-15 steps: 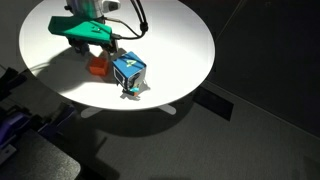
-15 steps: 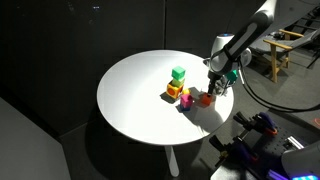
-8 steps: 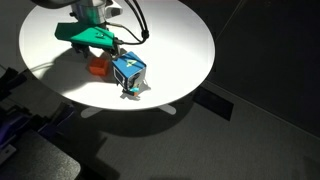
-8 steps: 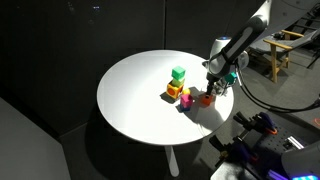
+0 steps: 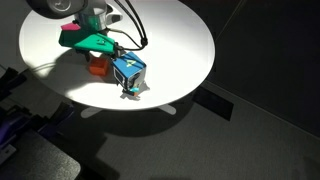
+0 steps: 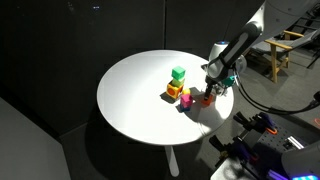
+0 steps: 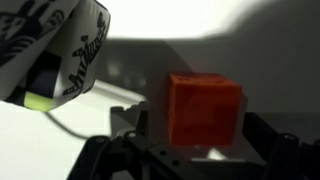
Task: Pick up the orange block and put it on the pink block
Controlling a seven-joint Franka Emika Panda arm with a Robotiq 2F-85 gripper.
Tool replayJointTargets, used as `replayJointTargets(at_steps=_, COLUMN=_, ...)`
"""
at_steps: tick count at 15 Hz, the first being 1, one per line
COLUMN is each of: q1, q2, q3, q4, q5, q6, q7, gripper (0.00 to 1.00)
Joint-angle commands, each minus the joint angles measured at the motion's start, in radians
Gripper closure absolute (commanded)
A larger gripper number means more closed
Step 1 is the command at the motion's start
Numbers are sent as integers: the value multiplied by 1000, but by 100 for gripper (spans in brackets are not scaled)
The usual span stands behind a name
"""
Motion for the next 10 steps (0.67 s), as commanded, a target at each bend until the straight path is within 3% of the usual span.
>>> replayJointTargets(at_steps=1, q1=-14, q2=20, q3=10, q4=26, q5=-19, q6=2, q7=18, gripper=34)
replayJointTargets(at_steps=5, q1=-5, q2=2, q3=0, q4=19, q5=-21, q6=-11, q7=40, gripper=67)
replayJointTargets(at_steps=10, q1=15, q2=-57, q3=-14, q4=-21, q5=-24, q6=-21, q7=97, gripper=72)
